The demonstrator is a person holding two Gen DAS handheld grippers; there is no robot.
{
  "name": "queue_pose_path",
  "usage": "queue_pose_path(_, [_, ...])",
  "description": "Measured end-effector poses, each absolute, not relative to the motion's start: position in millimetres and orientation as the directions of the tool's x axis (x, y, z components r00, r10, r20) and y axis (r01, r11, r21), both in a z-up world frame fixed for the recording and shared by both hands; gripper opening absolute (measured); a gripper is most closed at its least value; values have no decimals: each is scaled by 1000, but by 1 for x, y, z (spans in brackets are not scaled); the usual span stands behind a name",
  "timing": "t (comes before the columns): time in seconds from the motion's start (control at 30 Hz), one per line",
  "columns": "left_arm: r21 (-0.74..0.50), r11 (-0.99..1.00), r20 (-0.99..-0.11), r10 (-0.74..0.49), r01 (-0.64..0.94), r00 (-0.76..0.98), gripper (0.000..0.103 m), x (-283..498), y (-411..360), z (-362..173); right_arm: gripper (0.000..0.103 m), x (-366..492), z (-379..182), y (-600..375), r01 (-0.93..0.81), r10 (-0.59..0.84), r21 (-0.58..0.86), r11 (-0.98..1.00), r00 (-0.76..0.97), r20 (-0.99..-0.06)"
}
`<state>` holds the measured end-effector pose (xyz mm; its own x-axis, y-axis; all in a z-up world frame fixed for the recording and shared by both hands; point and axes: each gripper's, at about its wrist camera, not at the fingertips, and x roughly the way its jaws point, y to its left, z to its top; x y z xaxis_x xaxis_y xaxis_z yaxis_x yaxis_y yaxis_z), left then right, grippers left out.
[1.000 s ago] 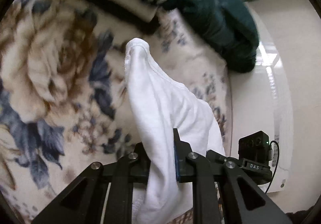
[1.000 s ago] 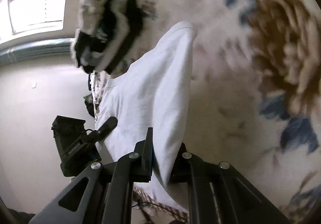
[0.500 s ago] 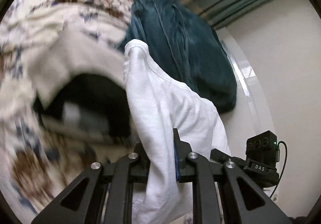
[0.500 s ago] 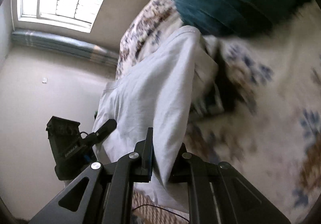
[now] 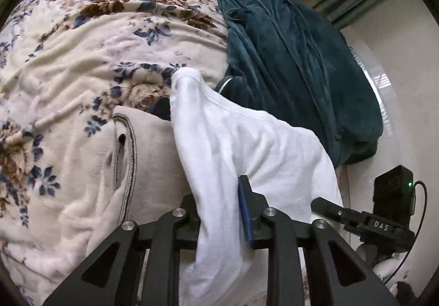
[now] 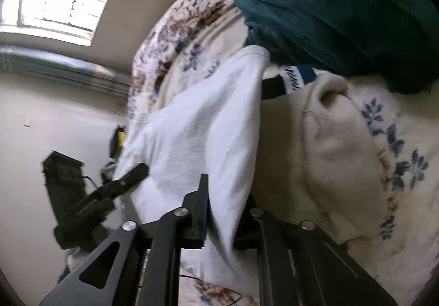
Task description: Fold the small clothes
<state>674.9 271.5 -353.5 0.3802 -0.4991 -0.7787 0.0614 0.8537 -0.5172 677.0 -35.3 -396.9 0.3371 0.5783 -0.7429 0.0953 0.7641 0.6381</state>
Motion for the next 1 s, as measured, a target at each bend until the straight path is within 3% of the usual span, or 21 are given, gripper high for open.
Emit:
queue_pose_path(0.1, [-433, 901, -820, -403, 19, 407, 48, 661, 273, -342, 43, 672, -392, -35, 123, 468, 530, 839, 335, -818])
queue_pose_path(0.17, [-372, 928, -836, -339, 8, 432, 78, 653, 273, -336, 50, 666, -380, -33, 125, 359, 423, 897, 350, -865])
queue_pose_path(0.23, [-294, 956, -850, -256, -12, 461, 88, 640, 271, -327, 62, 659, -369, -28, 125, 235, 297, 947, 361, -903])
queue_pose_path(0.3, [-227, 973, -859, -187, -28, 477, 88, 628, 266, -321, 87, 648, -359, -25, 114, 143, 198, 973, 373, -917])
queue_pose_path(0.37, [-159, 986, -864, -119, -41, 490, 88, 613, 259, -312, 99, 631, -346, -21, 114, 58, 112, 987, 397, -916])
queue_pose_path(0.53, [-26, 998, -856, 9, -60, 516, 89, 577, 240, -287, 102, 591, -314, -14, 121, -60, -6, 993, 453, -889])
queue_pose_path(0.7, [-14, 999, -845, 13, -45, 535, 89, 543, 230, -256, 102, 549, -266, -19, 142, -138, -74, 987, 529, -837])
queue_pose_path(1.0, [0, 999, -786, 29, -47, 618, 89, 457, 217, -170, 102, 442, -154, -25, 142, -132, -57, 988, 610, -781])
